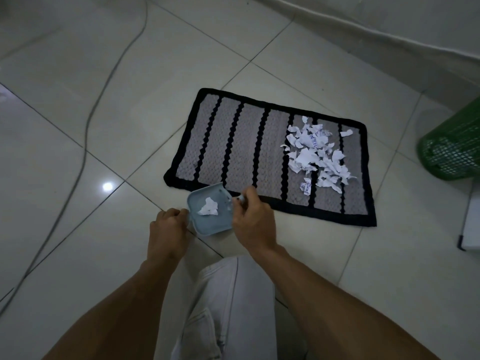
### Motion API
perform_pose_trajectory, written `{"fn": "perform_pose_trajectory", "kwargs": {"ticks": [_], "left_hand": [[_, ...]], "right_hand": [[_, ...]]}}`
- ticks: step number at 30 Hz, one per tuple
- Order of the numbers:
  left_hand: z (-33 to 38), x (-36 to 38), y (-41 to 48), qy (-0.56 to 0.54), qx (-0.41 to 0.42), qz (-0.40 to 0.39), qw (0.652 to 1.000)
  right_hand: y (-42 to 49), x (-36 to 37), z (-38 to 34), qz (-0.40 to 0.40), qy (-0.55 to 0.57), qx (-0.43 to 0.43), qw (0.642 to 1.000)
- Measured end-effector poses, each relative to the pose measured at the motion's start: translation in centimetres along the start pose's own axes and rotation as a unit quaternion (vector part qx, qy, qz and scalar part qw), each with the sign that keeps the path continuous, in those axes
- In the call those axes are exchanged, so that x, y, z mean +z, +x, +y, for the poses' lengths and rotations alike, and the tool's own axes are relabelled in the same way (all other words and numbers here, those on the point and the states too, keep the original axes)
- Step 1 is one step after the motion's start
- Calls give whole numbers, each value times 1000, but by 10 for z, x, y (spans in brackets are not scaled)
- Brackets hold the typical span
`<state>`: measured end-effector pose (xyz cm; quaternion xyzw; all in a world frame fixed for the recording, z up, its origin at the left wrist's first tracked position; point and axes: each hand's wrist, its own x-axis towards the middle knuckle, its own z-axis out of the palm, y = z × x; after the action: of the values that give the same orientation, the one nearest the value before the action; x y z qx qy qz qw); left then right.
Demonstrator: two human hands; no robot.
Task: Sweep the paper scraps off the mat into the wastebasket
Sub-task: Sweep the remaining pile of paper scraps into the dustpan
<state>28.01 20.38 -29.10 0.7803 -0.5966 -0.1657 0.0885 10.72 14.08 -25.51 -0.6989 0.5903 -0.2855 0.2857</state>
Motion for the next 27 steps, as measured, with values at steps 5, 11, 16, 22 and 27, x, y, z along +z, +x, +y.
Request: {"fn": "perform_pose_trajectory", "kwargs": {"ticks": [5, 11, 16, 22, 27], "left_hand": [[-1, -4, -3, 12, -20, -5, 1000], [-11, -4, -11, 42, -42, 3, 998], [-12, -4, -12, 30, -49, -11, 998], [-18, 2, -10, -15, -52, 2, 999], [-25, 9, -7, -69, -69, -2, 995]], "right_hand": [[2, -1, -3, 77, 15, 0, 997], [9, -3, 7, 62, -28, 13, 998], [-7, 18, -13, 6, -7, -33, 999], [-2, 7, -9, 58, 16, -25, 998], [7, 1, 5, 72, -7, -6, 997]]}}
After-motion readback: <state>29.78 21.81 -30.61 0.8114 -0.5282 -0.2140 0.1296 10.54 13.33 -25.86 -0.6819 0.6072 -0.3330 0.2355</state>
